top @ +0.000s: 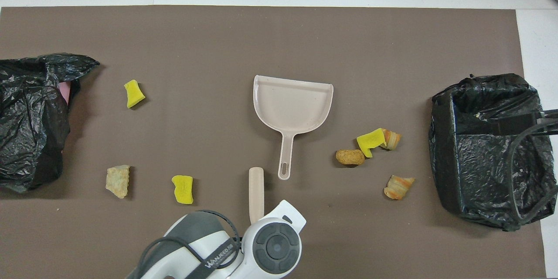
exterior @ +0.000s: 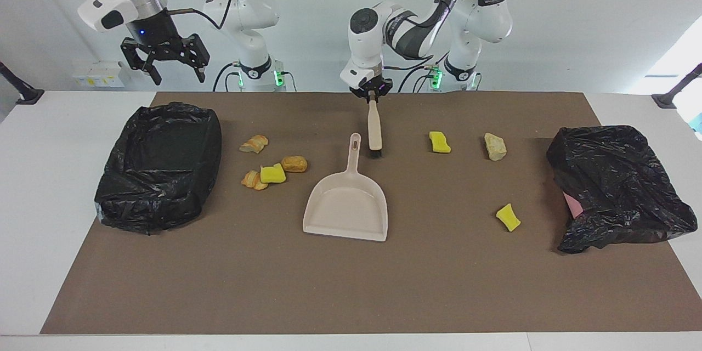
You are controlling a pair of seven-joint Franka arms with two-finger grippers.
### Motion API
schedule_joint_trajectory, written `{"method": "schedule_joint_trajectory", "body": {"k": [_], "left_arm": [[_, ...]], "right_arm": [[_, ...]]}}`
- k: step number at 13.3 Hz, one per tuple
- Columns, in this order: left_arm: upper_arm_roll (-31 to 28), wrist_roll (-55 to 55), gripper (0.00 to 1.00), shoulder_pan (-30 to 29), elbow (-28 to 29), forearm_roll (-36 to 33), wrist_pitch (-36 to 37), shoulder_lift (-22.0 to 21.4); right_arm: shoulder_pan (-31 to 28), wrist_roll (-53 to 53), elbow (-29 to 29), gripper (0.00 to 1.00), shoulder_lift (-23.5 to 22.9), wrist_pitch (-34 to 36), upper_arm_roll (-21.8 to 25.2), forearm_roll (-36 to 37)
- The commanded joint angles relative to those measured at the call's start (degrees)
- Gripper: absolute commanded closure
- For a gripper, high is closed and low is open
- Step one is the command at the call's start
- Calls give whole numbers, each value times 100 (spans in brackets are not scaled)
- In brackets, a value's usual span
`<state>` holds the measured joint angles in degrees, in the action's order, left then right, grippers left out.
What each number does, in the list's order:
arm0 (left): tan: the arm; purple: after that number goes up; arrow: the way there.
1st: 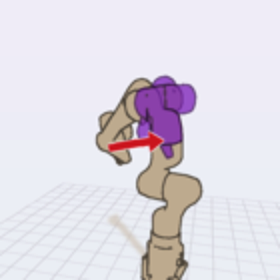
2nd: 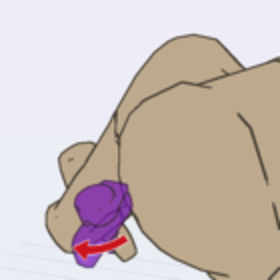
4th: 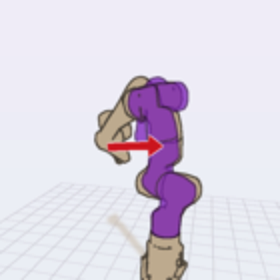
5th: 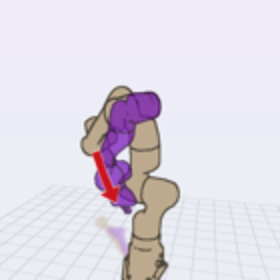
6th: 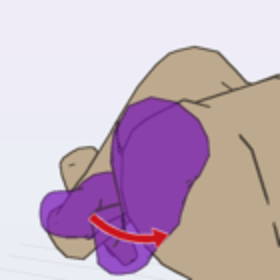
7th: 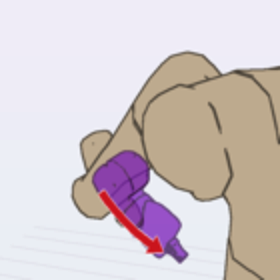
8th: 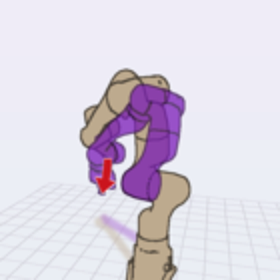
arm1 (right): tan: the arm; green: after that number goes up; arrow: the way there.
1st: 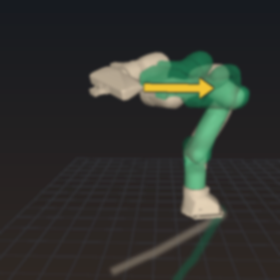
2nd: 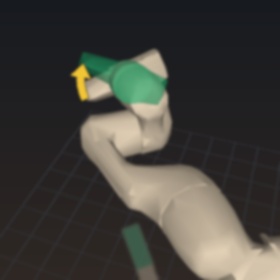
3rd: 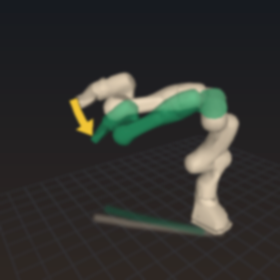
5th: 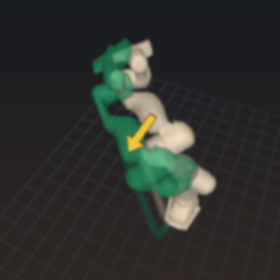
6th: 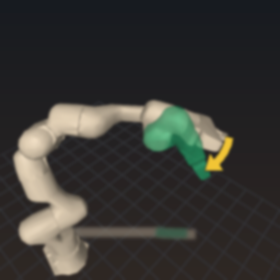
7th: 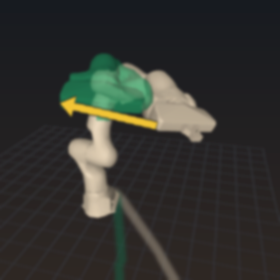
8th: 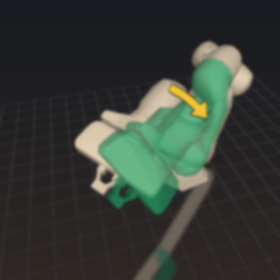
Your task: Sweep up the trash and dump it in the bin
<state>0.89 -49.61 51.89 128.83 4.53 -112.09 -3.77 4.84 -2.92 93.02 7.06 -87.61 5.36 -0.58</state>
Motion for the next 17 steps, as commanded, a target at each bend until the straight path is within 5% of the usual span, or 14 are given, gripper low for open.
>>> {"method": "schedule_joint_trajectory", "body": {"k": [1, 7, 13, 17], "left_arm": [[34, 100, 100, -722, -217, 66, 476, -255], [17, 1196, 100, -2321, -701, 13, 1374, -501], [17, 3296, 100, -4079, -578, -310, 1542, -484], [17, 4405, 100, -5099, -316, -592, 1524, -615]], "right_arm": [[35, -87, 216, 0, 129, 86, -17, 40], [1078, 1518, 471, 0, -160, -492, -131, 23], [2652, 3602, 471, 0, -1626, -2046, -140, -39], [2996, 3956, 489, 0, -2410, -2901, -175, -389]]}}
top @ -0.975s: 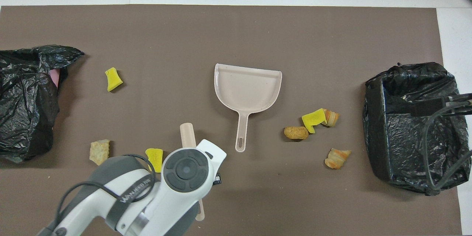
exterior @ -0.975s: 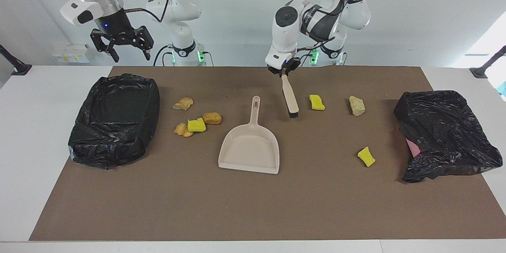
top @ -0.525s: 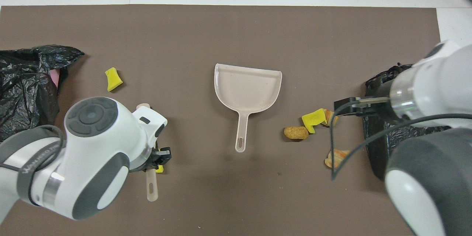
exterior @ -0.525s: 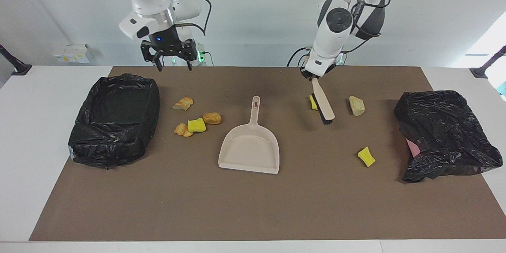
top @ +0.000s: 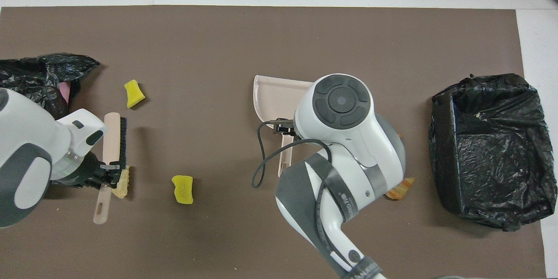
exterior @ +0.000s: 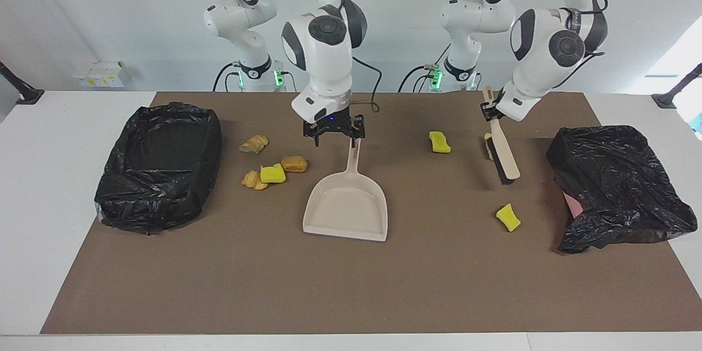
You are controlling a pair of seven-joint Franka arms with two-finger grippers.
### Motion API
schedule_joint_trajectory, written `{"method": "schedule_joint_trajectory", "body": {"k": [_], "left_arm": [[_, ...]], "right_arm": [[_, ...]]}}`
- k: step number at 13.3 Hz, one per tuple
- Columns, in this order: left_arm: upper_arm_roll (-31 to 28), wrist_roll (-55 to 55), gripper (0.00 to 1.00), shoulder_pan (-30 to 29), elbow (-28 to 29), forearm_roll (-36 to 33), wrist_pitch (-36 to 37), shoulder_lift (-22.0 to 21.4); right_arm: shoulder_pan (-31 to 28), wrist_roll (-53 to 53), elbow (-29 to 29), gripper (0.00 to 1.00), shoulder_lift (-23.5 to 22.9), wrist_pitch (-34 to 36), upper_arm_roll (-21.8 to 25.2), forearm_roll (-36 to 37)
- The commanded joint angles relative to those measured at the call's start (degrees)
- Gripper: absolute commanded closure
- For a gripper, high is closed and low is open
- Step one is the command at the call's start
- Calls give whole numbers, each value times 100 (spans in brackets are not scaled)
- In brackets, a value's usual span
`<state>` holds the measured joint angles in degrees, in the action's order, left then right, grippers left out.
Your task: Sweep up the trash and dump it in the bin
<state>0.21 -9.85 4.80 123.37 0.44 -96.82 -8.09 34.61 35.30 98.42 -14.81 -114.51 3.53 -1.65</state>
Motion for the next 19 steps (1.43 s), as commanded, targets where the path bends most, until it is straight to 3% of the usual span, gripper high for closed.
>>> {"method": "schedule_joint_trajectory", "body": {"k": [1, 4, 7, 8, 9, 10, 16, 19], "left_arm": [[85, 536, 100, -531, 405, -263, -55, -315], [85, 554, 100, -796, 1396, -290, -564, -1008], [93, 502, 100, -893, 2233, -290, -820, -1685], [102, 441, 100, -858, 2348, -290, -864, -1705], [102, 423, 100, -814, 2436, -281, -969, -1670], [120, 318, 100, -796, 2524, -281, -1144, -1626], [120, -930, 100, 608, 2622, 69, -1550, -1354], [120, -1115, 100, 1048, 2561, 570, -1866, -1064]], "right_arm": [[150, 170, -16, 0, -337, -229, 7, -301], [265, 91, 668, 0, -225, -693, 7, -318], [406, 92, 828, 0, -268, -818, 7, -319], [397, 83, 828, 16, -277, -836, 7, -319], [397, 100, 819, 61, -277, -818, 7, -319], [415, 144, 784, 99, -277, -775, 7, -310], [328, -74, 583, 100, -286, -670, 16, -231], [99, -690, 494, 100, 160, -38, 86, -196]]}}
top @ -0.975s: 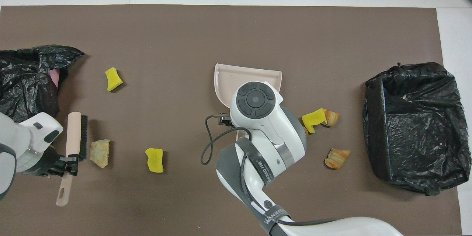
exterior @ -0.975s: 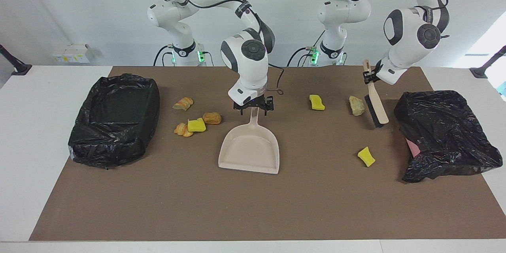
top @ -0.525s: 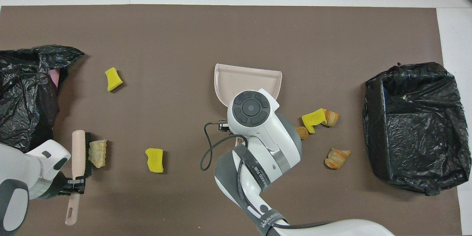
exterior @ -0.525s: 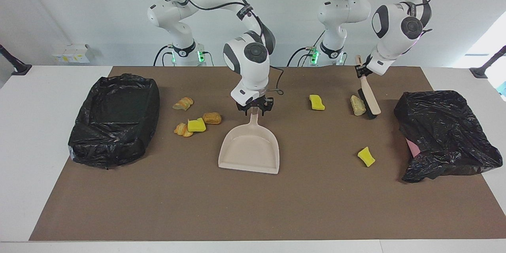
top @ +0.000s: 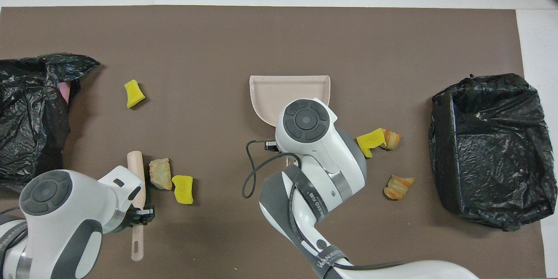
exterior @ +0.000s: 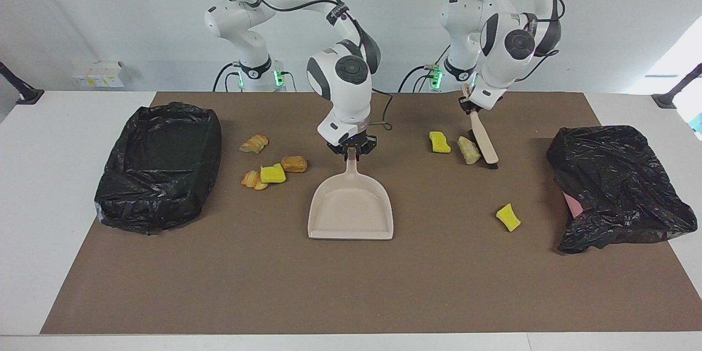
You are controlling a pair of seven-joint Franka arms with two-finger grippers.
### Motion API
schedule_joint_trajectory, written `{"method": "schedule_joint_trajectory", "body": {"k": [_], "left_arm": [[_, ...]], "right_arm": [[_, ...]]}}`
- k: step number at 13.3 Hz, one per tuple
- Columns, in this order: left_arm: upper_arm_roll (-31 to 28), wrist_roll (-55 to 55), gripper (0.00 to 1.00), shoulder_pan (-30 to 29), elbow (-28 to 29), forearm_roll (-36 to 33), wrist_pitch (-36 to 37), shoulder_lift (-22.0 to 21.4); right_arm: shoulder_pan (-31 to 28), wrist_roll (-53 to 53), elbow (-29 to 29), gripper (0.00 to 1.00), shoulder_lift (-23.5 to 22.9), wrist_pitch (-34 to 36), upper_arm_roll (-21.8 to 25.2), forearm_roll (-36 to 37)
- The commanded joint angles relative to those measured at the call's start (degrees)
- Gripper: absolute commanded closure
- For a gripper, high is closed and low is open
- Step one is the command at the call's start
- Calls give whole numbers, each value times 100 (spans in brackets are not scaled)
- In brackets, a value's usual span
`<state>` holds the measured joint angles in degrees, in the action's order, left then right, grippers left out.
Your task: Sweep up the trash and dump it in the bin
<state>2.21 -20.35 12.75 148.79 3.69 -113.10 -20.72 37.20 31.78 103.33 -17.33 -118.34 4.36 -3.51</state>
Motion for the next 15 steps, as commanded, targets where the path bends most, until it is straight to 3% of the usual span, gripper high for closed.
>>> {"method": "schedule_joint_trajectory", "body": {"k": [1, 4, 7, 9, 11, 13, 15], "left_arm": [[-80, -65, 100, 437, -17, 395, -413, 313], [-72, -283, 100, 965, -411, 1167, -924, 936], [-72, -872, 100, 1423, -815, 1424, -1232, 1298], [-98, -918, 100, 1327, -1464, 1433, -996, 1675], [-107, -831, 100, 1082, -1852, 1337, -698, 1773], [-107, -568, 100, 739, -2239, 787, -416, 1834], [-107, 168, 100, 344, -2705, 125, -3, 2098]], "right_arm": [[-291, -504, 3, 100, 606, 530, 4, 42], [-415, -1740, 56, 100, 1002, 1188, -5, 218], [-651, -4461, 240, 100, 1082, 1331, -14, 245], [-792, -5720, 232, 100, 1013, 1208, -14, 315], [-872, -7573, 241, 100, 1004, 1191, 4, 464], [-942, -8831, 267, 100, 995, 1120, -5, 815], [-820, -9032, 538, 100, 1012, 824, -5, 843]]}}
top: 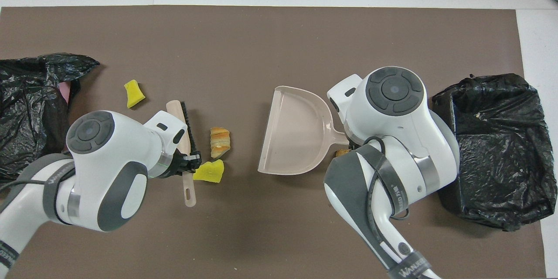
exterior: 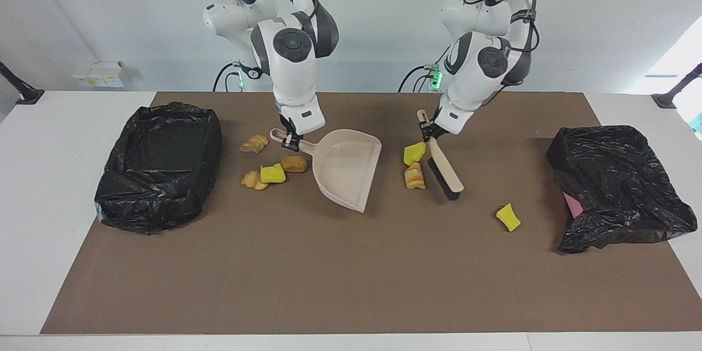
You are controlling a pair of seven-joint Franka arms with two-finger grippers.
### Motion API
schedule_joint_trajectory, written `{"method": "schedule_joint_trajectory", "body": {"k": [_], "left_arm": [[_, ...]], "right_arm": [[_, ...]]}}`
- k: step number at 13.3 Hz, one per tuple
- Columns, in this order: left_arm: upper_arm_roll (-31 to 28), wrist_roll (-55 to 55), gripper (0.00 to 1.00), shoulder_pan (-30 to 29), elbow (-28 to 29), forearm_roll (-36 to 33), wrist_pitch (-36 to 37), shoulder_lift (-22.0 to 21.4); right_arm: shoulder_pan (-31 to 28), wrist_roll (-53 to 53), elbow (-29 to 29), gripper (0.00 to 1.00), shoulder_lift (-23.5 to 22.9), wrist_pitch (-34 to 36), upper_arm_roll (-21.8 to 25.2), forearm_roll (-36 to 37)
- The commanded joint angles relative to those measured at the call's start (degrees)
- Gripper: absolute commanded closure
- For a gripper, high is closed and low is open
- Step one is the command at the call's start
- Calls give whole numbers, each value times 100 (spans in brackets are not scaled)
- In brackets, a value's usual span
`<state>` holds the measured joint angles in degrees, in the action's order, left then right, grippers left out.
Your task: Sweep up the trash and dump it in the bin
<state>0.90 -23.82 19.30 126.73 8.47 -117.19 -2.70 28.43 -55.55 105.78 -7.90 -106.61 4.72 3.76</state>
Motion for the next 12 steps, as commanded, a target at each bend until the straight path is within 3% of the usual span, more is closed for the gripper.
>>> {"method": "schedule_joint_trajectory", "body": {"k": [1, 4, 7, 12], "left_arm": [[24, 997, 100, -583, -570, -381, 442, 349], [24, 2405, 100, -1340, -772, -1064, 320, 524], [24, 3153, 100, -1832, -791, -1627, -100, 796], [33, 3296, 100, -1895, -1361, -2288, -191, 1438]], "right_arm": [[145, -290, 399, 100, 61, -535, -41, 134], [417, 68, 444, 100, -35, -598, -41, 274], [734, 693, 627, 100, -141, -947, -50, 275], [813, 1193, 883, 100, -141, -1222, -59, 283]]}}
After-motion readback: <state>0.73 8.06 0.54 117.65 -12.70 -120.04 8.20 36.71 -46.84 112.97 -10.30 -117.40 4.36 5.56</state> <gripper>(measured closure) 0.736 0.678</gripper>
